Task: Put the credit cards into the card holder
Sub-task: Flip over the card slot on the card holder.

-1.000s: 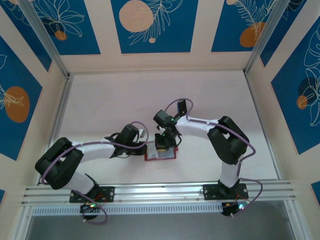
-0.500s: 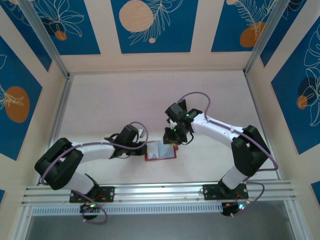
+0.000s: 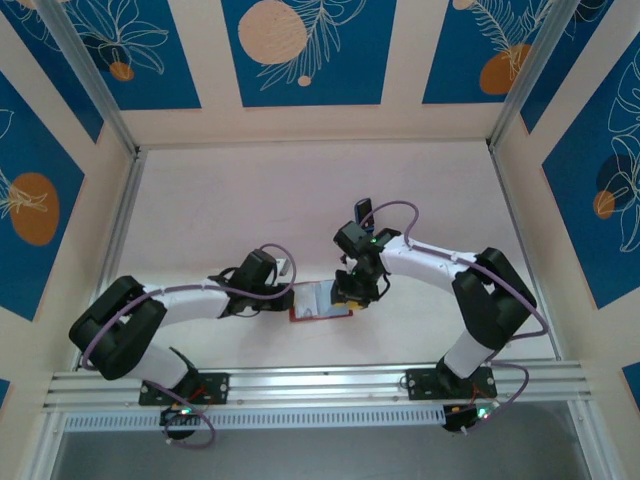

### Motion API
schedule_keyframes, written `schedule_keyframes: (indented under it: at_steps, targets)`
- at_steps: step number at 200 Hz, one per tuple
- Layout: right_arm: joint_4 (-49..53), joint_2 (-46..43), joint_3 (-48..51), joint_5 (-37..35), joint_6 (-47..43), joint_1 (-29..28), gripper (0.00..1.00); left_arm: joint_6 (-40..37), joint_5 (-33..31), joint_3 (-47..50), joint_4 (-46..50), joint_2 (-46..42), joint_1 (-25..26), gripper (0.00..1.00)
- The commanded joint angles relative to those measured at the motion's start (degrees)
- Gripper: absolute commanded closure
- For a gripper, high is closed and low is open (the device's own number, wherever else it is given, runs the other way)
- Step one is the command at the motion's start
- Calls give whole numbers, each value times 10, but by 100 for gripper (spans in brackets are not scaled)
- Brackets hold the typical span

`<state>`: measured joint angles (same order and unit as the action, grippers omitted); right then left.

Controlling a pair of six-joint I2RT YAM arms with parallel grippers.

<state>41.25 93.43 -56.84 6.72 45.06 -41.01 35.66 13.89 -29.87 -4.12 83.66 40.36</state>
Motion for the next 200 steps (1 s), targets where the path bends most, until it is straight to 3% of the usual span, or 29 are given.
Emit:
schedule_keyframes:
  at_steps: [1, 36, 113, 169, 200]
  targets:
    - [-19, 15, 6, 26, 17, -4, 65, -3, -16, 30, 38, 13, 2, 98]
    - [-31, 24, 1, 36, 17, -4, 70, -3, -16, 32, 38, 12, 2, 98]
    - [-13, 25, -18, 3, 20, -29, 100, -3, -13, 31, 40, 0, 2, 98]
    - [-19, 39, -93, -15, 4, -101, 100, 9, -10, 19, 28, 12, 10, 97]
    - [-78, 60, -91, 35, 13, -107, 99, 29, -17, 29, 26, -11, 10, 98]
